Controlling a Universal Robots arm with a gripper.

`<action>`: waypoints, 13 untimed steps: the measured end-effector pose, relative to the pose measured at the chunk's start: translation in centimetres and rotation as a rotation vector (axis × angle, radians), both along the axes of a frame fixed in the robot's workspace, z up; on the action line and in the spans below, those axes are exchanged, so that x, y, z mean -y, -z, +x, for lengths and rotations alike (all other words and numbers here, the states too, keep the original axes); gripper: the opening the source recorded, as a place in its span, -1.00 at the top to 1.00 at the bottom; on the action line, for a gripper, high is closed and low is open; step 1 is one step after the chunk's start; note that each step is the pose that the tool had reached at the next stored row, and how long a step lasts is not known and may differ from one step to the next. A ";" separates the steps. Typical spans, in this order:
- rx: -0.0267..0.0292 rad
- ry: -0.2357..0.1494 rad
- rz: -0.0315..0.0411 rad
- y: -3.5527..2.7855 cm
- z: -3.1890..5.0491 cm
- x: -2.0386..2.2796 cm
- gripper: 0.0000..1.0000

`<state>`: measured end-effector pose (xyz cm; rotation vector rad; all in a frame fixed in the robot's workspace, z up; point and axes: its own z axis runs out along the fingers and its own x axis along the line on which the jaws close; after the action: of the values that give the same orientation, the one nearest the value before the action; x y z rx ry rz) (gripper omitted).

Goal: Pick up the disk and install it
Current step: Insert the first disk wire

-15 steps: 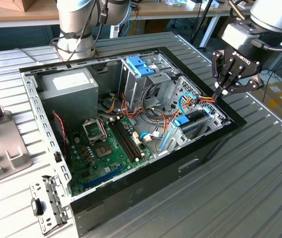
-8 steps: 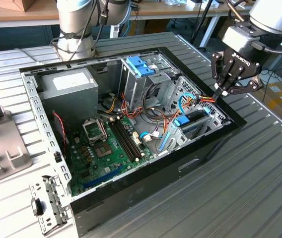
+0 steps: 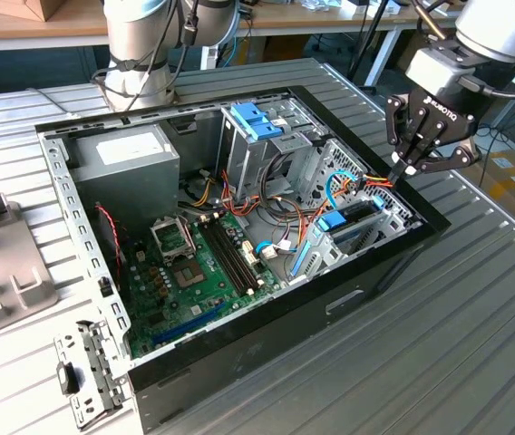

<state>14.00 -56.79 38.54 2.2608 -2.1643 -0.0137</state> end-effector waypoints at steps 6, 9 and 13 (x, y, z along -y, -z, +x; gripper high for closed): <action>0.0000 -0.027 0.0000 0.00 0.00 0.00 0.79; 0.0000 -0.045 0.0000 0.00 0.00 0.00 0.79; 0.0000 -0.079 0.0000 0.00 0.00 0.00 0.79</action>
<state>14.00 -56.79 38.54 2.3442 -2.0732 -0.0131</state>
